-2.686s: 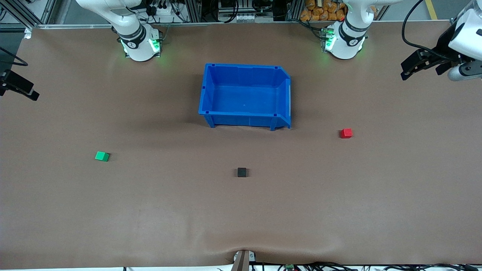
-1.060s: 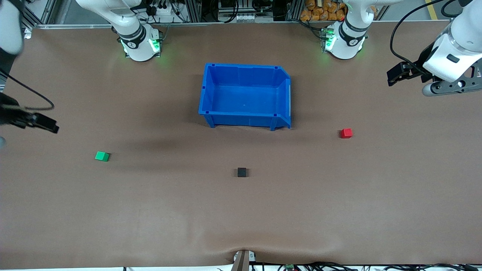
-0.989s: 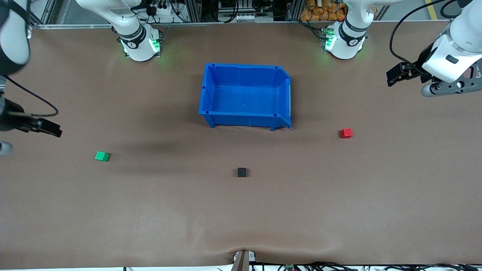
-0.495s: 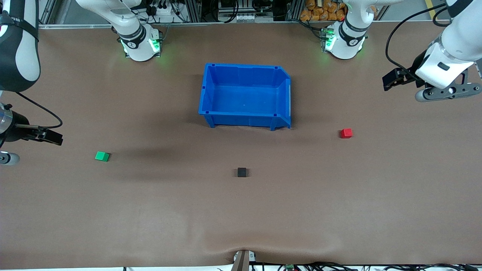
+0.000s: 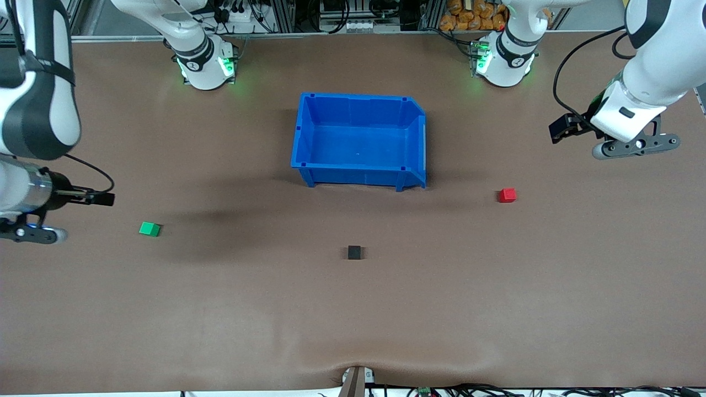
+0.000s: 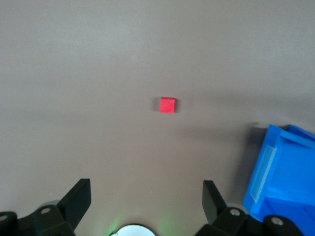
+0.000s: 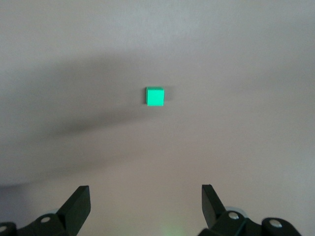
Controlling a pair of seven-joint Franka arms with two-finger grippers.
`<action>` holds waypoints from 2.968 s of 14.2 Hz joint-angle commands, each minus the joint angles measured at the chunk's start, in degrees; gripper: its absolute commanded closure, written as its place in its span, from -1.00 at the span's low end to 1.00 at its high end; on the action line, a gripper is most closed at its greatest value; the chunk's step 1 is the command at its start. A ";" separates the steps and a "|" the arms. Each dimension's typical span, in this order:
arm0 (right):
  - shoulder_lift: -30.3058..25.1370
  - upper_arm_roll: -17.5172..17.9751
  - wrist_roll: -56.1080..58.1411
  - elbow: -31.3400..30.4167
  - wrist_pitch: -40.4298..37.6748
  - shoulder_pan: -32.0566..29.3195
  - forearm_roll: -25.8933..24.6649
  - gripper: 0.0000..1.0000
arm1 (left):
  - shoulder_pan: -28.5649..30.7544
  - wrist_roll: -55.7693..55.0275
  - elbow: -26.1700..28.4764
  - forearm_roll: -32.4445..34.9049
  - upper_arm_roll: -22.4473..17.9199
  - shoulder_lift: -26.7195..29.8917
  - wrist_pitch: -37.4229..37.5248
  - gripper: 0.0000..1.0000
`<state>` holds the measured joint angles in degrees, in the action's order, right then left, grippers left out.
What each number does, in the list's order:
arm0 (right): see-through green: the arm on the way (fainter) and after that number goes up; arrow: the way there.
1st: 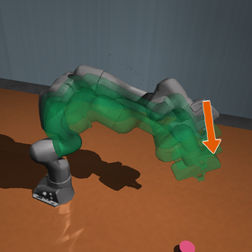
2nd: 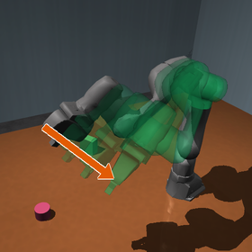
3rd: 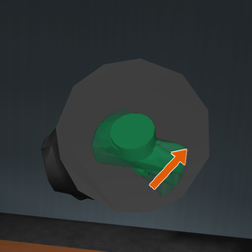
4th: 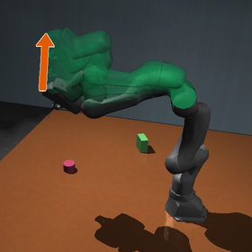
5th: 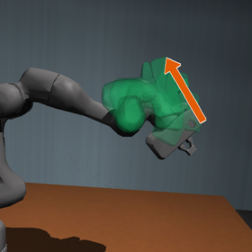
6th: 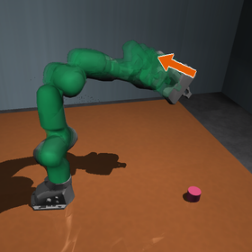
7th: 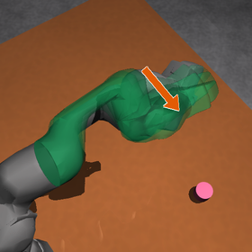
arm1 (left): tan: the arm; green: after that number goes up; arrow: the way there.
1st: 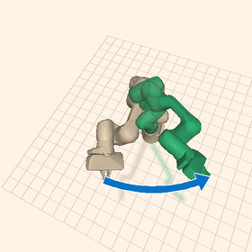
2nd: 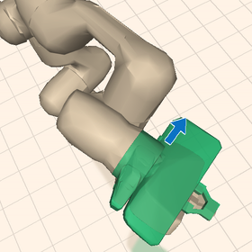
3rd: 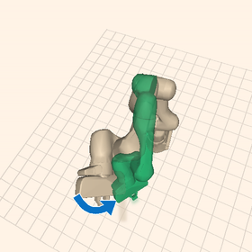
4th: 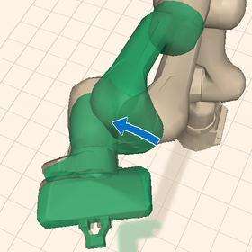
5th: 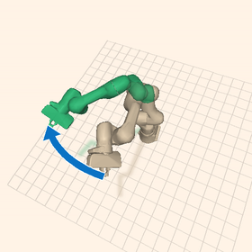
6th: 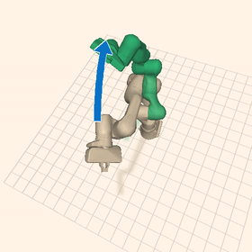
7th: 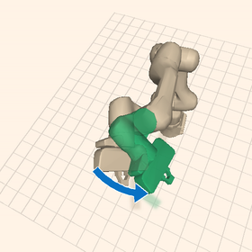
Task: Attach green and red cubes to black cube
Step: 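Move the right gripper to the green cube while the left gripper approaches the red cube, then grasp the green cube with the right gripper while the left gripper grasps the red cube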
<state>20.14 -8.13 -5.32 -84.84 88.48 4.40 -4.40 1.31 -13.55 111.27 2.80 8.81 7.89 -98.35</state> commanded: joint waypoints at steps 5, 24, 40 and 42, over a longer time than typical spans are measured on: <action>12.00 -0.04 0.31 0.82 4.56 -2.90 0.53 -1.00 | 0.80 -0.17 14.40 0.10 0.33 1.60 -17.81 -1.00; 26.79 0.04 0.84 3.19 14.79 -6.86 8.71 0.37 | 2.74 -2.00 18.01 1.33 0.15 -18.79 -38.40 -1.00; 26.18 0.57 -38.42 11.28 2.04 1.12 32.07 1.00 | 1.68 -13.96 24.26 7.13 0.59 -24.76 -53.34 -1.00; 26.09 0.57 -46.66 11.54 2.48 4.02 36.46 1.00 | 1.68 -13.96 24.70 7.13 0.59 -24.94 -53.43 -1.00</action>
<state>46.42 -7.26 -44.79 -73.86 91.08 6.04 28.46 2.90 -25.86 135.39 8.40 9.17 -17.18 -150.81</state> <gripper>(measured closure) 0.608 0.000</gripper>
